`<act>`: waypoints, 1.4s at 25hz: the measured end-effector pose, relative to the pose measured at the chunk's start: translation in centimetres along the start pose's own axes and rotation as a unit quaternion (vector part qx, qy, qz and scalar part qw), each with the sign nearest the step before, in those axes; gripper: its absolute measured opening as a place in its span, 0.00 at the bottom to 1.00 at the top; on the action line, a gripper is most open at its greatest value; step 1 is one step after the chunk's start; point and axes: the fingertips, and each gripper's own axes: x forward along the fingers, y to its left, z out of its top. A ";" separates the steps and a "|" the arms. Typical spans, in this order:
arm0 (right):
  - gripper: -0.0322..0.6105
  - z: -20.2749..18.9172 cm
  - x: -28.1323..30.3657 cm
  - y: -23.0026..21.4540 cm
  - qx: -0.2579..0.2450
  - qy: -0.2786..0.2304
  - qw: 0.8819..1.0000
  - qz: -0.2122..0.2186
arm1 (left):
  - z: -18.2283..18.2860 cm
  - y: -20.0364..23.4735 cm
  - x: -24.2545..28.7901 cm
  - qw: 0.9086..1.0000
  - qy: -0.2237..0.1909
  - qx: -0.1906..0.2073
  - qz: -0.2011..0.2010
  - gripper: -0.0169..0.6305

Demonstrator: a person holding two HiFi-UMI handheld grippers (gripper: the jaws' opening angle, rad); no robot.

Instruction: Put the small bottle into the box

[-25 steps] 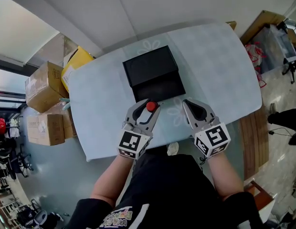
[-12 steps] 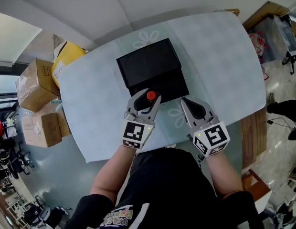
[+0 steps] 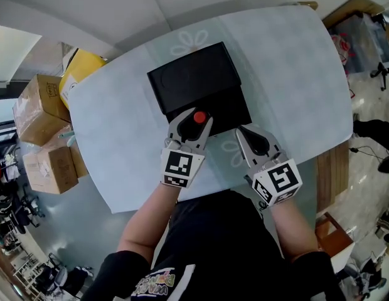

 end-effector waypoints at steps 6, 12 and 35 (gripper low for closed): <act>0.06 -0.6 -0.3 -0.5 0.010 0.004 1.000 -0.009 | -0.5 -0.4 0.6 1.000 0.012 0.014 -0.007 0.27; 0.06 -0.6 -0.4 -0.3 0.010 0.001 1.000 -0.010 | -0.9 -0.7 0.9 1.000 0.021 0.018 -0.008 0.27; 0.06 2.2 -9.0 4.5 -0.045 -0.064 0.997 0.011 | 4.3 -5.5 -8.7 0.996 -0.054 0.048 0.050 0.29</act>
